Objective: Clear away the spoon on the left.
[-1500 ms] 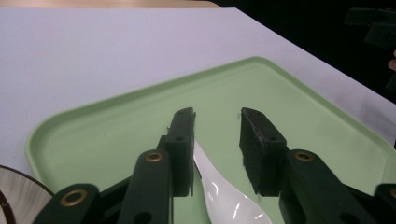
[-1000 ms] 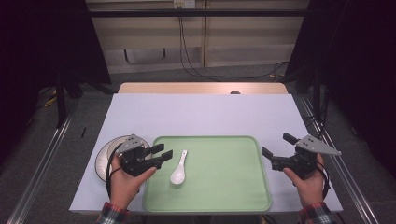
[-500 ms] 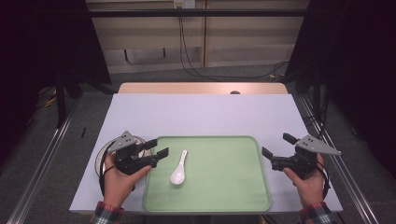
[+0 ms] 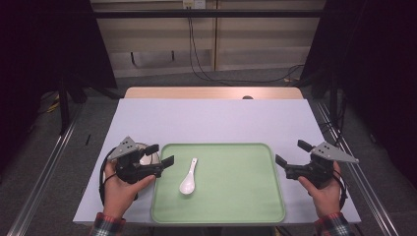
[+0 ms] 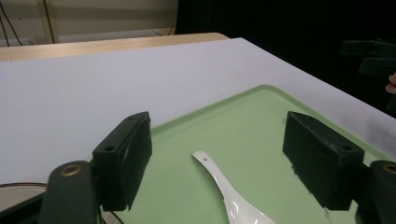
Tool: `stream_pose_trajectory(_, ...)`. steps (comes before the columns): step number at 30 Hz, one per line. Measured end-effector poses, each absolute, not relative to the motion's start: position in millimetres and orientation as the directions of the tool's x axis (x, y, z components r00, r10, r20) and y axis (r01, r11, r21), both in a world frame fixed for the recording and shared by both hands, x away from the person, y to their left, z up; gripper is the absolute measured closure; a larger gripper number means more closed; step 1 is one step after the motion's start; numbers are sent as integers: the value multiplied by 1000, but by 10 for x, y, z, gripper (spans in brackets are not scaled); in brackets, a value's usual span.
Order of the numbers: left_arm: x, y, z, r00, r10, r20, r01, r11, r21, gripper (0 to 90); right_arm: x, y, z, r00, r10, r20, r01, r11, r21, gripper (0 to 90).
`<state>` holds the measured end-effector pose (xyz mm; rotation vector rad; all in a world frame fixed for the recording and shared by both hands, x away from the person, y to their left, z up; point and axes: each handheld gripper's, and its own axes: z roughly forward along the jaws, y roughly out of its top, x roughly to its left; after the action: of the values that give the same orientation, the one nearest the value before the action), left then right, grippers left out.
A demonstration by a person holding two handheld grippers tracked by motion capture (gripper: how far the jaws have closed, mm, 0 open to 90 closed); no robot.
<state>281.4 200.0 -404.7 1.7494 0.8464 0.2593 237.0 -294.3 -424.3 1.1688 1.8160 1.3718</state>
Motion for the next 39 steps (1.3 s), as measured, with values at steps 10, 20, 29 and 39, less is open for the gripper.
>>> stream_pose_trajectory(10,2815,2050,-4018,710,675,-202,393,-141,909,114,2379,-2941,-4247,-446,893,60,302,87,949,29)
stream_pose_trajectory(20,2817,2176,-4008,717,679,-156,367,-177,913,7,2377,-2948,-4244,-450,891,59,296,87,951,28)
stream_pose_trajectory(29,2786,2285,-3989,748,656,-102,313,-213,925,0,2375,-2951,-4238,-448,891,65,294,78,952,28)
stream_pose_trajectory(39,2780,2405,-3980,753,654,-78,292,-226,929,0,2373,-2955,-4235,-449,891,66,295,78,952,28)
